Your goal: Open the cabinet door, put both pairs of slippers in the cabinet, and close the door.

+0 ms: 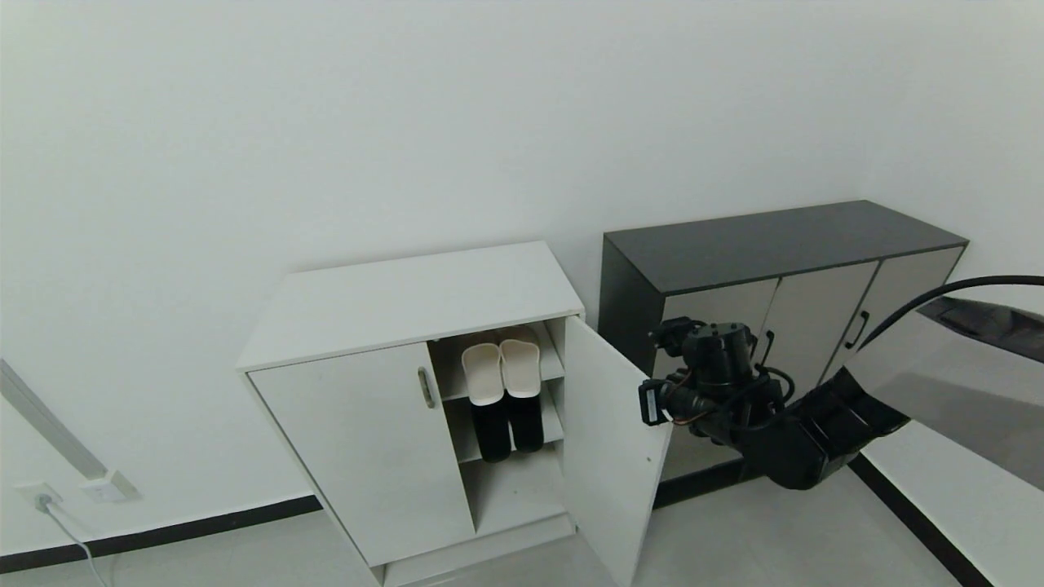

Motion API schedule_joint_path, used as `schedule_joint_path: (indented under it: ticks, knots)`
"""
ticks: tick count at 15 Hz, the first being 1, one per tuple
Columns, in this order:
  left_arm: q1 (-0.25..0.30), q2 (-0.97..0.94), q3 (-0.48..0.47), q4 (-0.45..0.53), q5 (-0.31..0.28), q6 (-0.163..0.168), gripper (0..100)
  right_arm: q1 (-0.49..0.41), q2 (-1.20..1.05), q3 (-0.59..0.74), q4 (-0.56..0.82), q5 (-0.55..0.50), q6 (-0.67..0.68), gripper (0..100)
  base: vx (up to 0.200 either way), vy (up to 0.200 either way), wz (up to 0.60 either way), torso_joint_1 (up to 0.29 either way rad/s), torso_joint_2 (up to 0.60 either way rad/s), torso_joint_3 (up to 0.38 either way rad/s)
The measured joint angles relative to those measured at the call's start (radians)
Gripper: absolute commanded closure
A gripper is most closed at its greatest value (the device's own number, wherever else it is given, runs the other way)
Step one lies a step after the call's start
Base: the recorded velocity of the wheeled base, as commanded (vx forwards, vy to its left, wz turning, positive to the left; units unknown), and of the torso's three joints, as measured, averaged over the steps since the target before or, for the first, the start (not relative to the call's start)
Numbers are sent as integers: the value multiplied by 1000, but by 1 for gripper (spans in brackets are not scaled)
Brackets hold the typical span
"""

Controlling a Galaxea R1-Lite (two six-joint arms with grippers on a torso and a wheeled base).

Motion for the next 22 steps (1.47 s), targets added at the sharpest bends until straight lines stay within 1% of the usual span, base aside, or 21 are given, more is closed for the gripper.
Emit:
schedule_joint_path:
  ticks: [3,7,10,15,20,22]
  knots:
    - [0,0,0,0,0,0,100,45,-35,34,-6,0,2,100,0,0,0,0,0,0]
    - [0,0,0,0,0,0,100,61,-55,66,-20,4,3,100,0,0,0,0,0,0]
    - [0,0,0,0,1,-1,100,70,-77,117,-61,78,-15,100,0,0,0,0,0,0]
    - [0,0,0,0,1,-1,100,77,-112,156,-79,86,-40,100,0,0,0,0,0,0]
    - [0,0,0,0,0,0,100,85,-120,152,-102,90,-39,100,0,0,600,1,2,4]
    - [0,0,0,0,1,0,100,83,-120,156,-122,113,-40,100,0,0,0,0,0,0]
